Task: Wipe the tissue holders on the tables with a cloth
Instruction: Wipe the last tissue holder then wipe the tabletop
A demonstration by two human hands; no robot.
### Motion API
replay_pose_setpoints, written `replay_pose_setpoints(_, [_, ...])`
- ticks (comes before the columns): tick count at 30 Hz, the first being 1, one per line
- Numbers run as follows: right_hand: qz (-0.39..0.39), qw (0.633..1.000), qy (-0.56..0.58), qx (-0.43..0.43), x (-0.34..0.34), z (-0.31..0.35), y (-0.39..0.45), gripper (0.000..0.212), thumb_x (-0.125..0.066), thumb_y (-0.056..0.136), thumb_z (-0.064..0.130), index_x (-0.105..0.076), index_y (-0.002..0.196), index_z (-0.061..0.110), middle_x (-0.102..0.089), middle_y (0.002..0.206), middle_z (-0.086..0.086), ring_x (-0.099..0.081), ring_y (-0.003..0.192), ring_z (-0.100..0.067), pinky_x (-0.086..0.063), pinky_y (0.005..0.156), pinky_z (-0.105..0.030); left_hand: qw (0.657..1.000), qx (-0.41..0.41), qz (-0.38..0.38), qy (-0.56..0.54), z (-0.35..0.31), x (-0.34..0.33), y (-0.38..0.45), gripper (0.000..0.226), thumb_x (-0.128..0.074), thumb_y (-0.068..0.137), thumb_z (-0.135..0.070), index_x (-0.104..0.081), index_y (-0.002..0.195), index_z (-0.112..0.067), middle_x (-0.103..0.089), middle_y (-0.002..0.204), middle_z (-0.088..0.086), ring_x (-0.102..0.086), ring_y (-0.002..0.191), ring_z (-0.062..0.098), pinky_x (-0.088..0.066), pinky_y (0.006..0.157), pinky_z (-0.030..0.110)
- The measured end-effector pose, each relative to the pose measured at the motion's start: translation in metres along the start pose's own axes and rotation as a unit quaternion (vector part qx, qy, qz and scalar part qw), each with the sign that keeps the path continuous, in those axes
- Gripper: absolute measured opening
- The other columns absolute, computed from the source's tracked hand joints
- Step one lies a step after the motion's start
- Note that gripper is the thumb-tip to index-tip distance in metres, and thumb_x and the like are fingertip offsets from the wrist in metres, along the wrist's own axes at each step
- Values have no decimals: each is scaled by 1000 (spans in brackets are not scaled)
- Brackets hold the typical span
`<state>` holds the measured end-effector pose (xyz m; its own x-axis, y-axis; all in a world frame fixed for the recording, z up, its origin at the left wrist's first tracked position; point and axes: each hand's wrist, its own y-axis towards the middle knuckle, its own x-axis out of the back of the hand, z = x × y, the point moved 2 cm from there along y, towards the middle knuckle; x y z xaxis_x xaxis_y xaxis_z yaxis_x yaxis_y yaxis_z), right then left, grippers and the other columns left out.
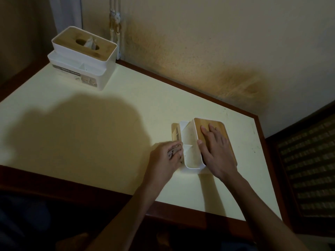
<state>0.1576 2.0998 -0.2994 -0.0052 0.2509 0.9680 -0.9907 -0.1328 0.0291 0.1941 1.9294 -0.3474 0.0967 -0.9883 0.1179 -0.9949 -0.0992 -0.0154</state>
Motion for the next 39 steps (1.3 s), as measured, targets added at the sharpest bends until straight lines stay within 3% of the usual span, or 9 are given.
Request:
replay_pose_setpoints(6, [-7, 1000, -7, 5, -1, 0, 1, 71, -13, 88, 65, -25, 149, 32, -16, 160, 3, -9, 147, -16, -8, 119, -39, 997, -52, -52, 25, -4, -9, -22, 28, -61, 87, -2, -67, 114, -9, -59, 109, -7, -51, 96, -20, -35, 81, -3])
replay_pose_setpoints(10, [-3, 1000, -4, 2, -1, 0, 1, 71, -13, 88, 64, -26, 148, 31, -16, 159, 3, -9, 146, -16, -7, 117, -38, 996, -69, -60, 18, -1, -11, 29, 28, -55, 88, 2, -67, 113, -4, -62, 115, 7, -61, 106, 11, -46, 97, 22])
replay_pose_setpoints(16, [2, 1000, -12, 0, -2, -4, 1, 66, -16, 91, 62, -24, 149, 32, -15, 160, 4, -7, 147, -16, -7, 118, -39, 987, -121, -40, 97, -7, -3, 71, 32, -55, 87, 4, -66, 116, -5, -62, 117, 10, -58, 103, 10, -32, 88, -3])
replay_pose_setpoints(22, [-7, 1000, -6, 4, -1, -2, 2, 70, -14, 88, 64, -26, 148, 31, -16, 159, 2, -9, 147, -17, -7, 117, -39, 989, -130, 19, 73, -4, -3, 4, 33, -53, 90, 3, -65, 118, -10, -53, 122, 0, -51, 106, -4, -35, 89, 2])
replay_pose_setpoints(25, [-5, 1000, -10, 2, -3, -3, 0, 70, -14, 88, 65, -25, 149, 31, -16, 159, 3, -10, 147, -18, -8, 118, -41, 989, -131, 18, 67, -2, -3, -39, 37, -56, 87, 4, -67, 117, -15, -52, 126, -7, -48, 114, -3, -37, 94, 5])
replay_pose_setpoints(28, [-5, 1000, -12, -1, -3, -3, 0, 72, -12, 88, 66, -24, 149, 31, -15, 160, 3, -10, 147, -18, -9, 119, -43, 996, -84, 13, 9, 4, -8, -55, 43, -59, 82, 6, -68, 116, -18, -55, 126, -10, -47, 120, -4, -37, 97, 7])
replay_pose_setpoints(33, [1, 1000, -13, 5, -2, -2, 1, 70, -13, 88, 65, -24, 149, 31, -15, 160, 2, -9, 147, -17, -8, 119, -41, 994, -15, 5, -111, 4, -7, -31, 37, -56, 85, 10, -72, 107, -16, -63, 114, -10, -61, 104, -1, -46, 85, 10])
replay_pose_setpoints(36, [0, 1000, -10, 4, -2, -2, 2, 70, -13, 89, 65, -24, 149, 31, -14, 160, 3, -9, 147, -16, -8, 119, -41, 995, -2, 6, -102, 11, -6, 13, 35, -54, 89, 5, -67, 114, -15, -65, 110, -13, -63, 100, -4, -47, 82, 9])
replay_pose_setpoints(39, [-1, 1000, -11, 2, -1, -1, 1, 69, -13, 89, 64, -24, 149, 31, -14, 160, 3, -8, 147, -15, -8, 119, -41, 995, 35, -33, -88, 22, -5, 62, 31, -57, 90, -4, -58, 120, -12, -65, 113, 0, -64, 104, 9, -46, 79, 6])
